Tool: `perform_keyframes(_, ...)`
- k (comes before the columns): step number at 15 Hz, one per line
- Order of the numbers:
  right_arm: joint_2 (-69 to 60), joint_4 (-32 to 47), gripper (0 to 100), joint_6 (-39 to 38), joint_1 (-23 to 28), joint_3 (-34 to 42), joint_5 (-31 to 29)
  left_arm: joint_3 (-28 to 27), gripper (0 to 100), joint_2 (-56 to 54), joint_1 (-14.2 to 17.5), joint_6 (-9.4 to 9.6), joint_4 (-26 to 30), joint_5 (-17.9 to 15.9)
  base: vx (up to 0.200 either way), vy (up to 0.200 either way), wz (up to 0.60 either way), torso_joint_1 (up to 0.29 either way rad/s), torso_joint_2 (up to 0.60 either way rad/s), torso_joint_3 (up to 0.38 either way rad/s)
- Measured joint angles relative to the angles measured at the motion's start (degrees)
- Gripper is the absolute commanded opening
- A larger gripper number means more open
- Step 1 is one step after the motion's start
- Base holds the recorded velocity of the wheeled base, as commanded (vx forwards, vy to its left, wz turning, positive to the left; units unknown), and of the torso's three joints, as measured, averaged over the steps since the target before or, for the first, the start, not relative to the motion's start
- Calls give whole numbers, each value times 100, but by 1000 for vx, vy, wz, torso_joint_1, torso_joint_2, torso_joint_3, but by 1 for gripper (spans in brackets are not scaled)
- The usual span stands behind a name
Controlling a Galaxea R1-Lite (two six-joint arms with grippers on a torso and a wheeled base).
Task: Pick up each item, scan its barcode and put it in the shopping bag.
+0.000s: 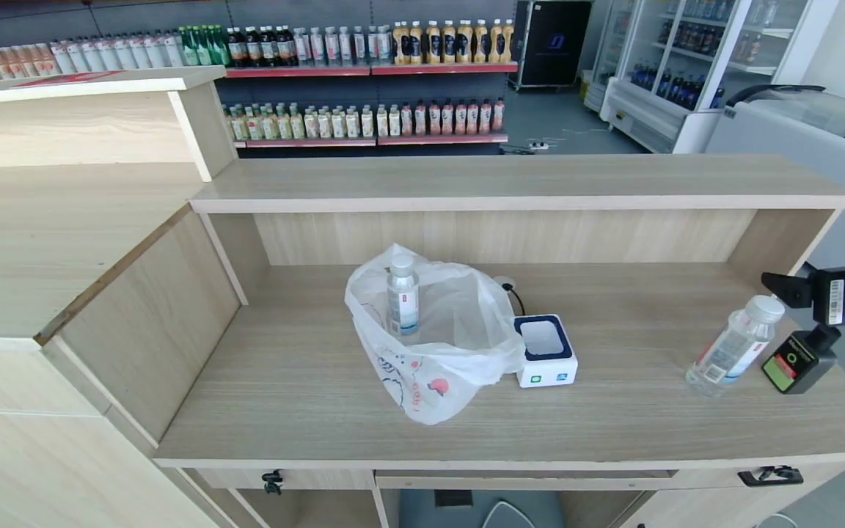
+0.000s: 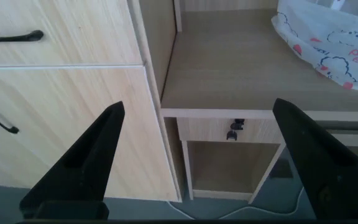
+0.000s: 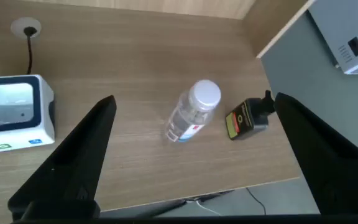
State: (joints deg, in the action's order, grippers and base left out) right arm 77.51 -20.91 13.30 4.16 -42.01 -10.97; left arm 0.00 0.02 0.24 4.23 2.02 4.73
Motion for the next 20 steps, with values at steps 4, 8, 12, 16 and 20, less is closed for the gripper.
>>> perform_keyframes(4,-56,132,100,-28,708,489,63,0,100,0,0,0,-2,-2,0,0,0,0,0,0)
perform_keyframes(8,501,-1415,100,134,1493,1151,991,0,100,0,0,0,0,0,0,0,0,0,0,0)
perform_keyframes(12,1126,-2121,100,789,2236,1536,2014,0,100,0,0,1,0,0,0,0,0,0,0,0)
perform_keyframes(16,1788,-2794,100,983,2433,1445,2911,0,100,0,0,0,0,0,0,0,0,0,0,0)
perform_keyframes(20,2640,-3396,100,1231,2389,1241,3045,0,100,0,0,0,0,0,0,0,0,0,0,0)
